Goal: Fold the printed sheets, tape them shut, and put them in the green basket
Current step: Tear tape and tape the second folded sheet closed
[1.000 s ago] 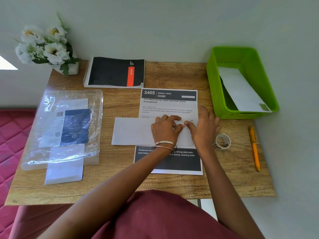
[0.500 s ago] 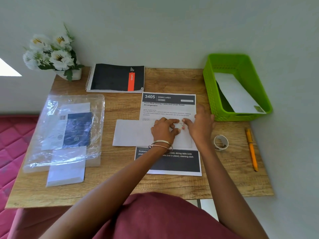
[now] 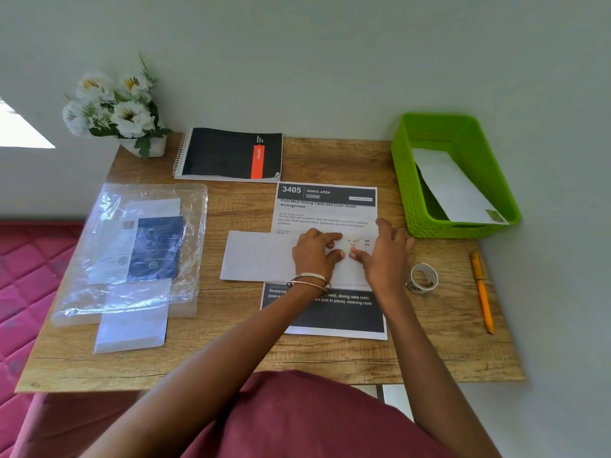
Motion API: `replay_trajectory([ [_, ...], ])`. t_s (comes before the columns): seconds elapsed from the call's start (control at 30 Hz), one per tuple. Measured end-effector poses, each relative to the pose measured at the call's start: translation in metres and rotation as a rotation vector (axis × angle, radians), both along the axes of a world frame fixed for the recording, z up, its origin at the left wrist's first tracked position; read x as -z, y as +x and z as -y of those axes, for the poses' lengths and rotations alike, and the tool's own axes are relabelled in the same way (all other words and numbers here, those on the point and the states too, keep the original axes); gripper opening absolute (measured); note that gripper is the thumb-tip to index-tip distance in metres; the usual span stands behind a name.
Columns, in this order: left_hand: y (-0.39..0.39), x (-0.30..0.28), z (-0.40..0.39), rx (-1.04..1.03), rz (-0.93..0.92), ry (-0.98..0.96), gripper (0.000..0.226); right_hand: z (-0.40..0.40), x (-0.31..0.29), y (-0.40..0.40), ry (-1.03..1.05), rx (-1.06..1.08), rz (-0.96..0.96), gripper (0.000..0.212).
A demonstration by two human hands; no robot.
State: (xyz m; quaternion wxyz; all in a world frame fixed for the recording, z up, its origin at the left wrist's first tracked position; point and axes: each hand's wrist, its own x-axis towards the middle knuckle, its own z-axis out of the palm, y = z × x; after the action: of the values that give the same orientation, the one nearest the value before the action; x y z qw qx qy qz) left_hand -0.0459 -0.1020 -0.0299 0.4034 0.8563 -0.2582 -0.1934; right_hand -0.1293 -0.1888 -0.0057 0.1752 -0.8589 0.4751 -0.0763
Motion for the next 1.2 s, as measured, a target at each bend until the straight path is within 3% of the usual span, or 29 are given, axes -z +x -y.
replay_trajectory([
  [0.2,0.008,-0.013,-0.013,0.027,-0.05,-0.069,0.031,-0.008,0.007,-0.007,0.125,0.002,0.267,0.053],
  [0.3,0.015,-0.017,-0.04,-0.052,0.071,-0.069,0.023,-0.019,0.01,-0.02,0.128,-0.023,0.338,0.042],
  [0.4,0.024,-0.02,-0.069,-0.263,0.239,0.148,0.026,-0.026,0.014,-0.027,0.095,-0.047,0.307,0.042],
  [0.53,0.038,-0.027,-0.096,-0.433,0.089,0.467,0.059,-0.027,0.016,-0.023,0.116,0.009,0.283,0.045],
  [0.63,0.046,-0.025,-0.103,-0.437,0.051,0.514,0.074,-0.025,0.014,-0.019,0.176,0.074,0.283,0.046],
  [0.77,0.055,-0.023,-0.106,-0.46,-0.039,0.427,0.075,-0.023,0.008,-0.017,0.265,0.147,0.326,0.042],
  [1.07,0.061,-0.04,-0.116,-0.552,-0.127,-0.121,0.026,-0.01,0.003,-0.018,0.565,0.263,0.566,0.015],
  [1.2,0.066,-0.057,-0.116,-0.49,-0.173,-0.318,0.012,-0.004,0.0,-0.02,0.657,0.291,0.696,0.021],
])
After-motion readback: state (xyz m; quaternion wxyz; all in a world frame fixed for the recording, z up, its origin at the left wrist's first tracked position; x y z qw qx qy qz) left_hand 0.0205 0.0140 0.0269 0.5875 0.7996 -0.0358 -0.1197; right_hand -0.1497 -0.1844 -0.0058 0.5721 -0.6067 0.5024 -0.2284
